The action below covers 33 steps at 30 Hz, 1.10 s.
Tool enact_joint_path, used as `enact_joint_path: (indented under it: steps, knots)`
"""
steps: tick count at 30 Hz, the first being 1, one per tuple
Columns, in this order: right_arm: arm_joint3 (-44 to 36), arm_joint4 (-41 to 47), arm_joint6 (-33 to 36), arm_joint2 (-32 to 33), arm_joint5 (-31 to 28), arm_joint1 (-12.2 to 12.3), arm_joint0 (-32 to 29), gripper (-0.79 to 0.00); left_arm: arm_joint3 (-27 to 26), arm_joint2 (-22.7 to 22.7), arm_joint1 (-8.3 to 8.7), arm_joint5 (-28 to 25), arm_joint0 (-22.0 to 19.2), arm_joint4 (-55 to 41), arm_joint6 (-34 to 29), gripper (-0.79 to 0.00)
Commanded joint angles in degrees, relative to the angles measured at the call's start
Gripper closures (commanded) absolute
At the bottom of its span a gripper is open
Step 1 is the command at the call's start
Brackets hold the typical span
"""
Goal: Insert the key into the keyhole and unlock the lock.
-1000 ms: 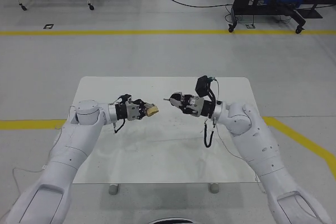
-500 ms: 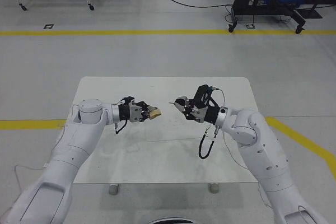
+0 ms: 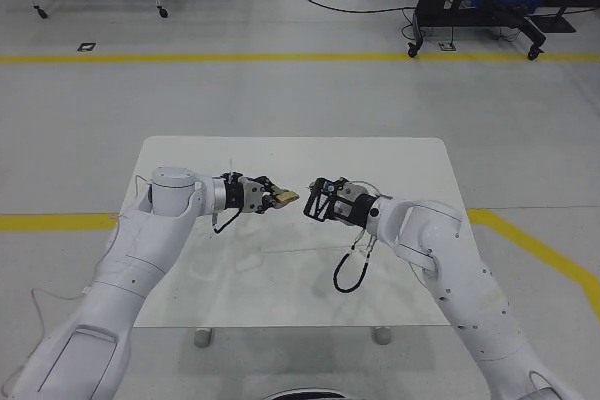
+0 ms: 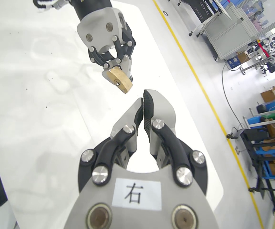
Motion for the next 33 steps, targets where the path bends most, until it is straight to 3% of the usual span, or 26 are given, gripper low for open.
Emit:
enact_joint_path:
  steps: [1,11,33]
  knots:
    - [-0.53,-1.76,0.52,-1.00,-0.07,0.03,-0.10,0.000,0.26,0.26,-0.16,0.55,-0.24,-0.53,0.72,0.000]
    - [0.98,-6.05,3.07,-7.09,2.97,-0.78,2.23,0.000,1.95,1.80,-0.86,-0.58,-1.04,-2.61,0.40,0.000]
    - [-1.06,-10.71,4.54,-9.52,1.96,-0.76,2.55,0.000,2.54,1.68,-0.54,-1.69,-1.26,-3.31,-0.89,0.000]
